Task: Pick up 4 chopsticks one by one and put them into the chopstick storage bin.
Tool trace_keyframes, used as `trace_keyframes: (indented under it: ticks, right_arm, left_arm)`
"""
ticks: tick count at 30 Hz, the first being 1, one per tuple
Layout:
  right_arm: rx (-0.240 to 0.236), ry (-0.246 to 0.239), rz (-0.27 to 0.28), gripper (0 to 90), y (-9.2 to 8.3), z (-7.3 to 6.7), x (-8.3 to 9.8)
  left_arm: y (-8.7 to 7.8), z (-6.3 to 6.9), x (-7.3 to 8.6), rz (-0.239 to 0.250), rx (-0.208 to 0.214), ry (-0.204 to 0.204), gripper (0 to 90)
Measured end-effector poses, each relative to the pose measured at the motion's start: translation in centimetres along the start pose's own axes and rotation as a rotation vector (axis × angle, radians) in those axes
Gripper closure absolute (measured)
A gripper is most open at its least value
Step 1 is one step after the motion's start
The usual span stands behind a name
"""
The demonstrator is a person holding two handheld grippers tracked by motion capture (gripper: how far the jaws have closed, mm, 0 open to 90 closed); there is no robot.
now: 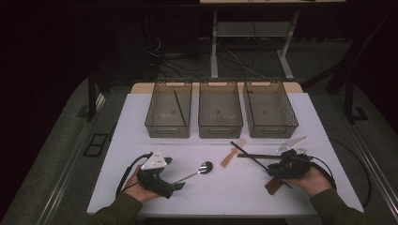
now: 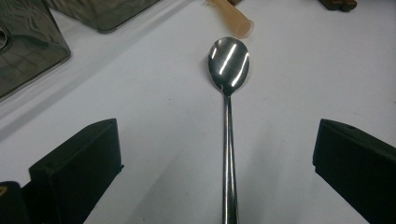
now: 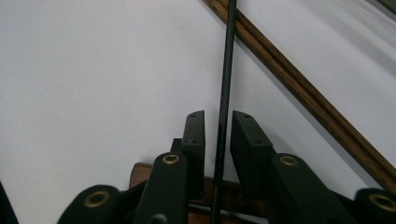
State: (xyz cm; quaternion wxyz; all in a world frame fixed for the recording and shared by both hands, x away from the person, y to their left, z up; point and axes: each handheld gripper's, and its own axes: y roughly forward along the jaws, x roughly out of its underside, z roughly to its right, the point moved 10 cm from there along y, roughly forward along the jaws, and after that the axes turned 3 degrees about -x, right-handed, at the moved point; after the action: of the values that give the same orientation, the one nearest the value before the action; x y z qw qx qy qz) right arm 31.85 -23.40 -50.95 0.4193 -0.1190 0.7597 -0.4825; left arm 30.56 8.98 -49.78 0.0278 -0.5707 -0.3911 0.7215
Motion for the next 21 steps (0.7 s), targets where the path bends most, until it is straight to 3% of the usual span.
trace_keyframes:
  ticks: [8,21]
  right_arm:
    - [0.027,-0.016,-0.046,77.0,0.78,0.07,0.58]
    - [0.056,-0.020,-0.044,84.7,0.84,0.27,0.63]
  left_arm:
    - [0.06,0.07,-0.06,0.001,0.005,0.003,0.2]
    - [0.13,0.10,0.00,-0.006,0.008,0.008,0.4]
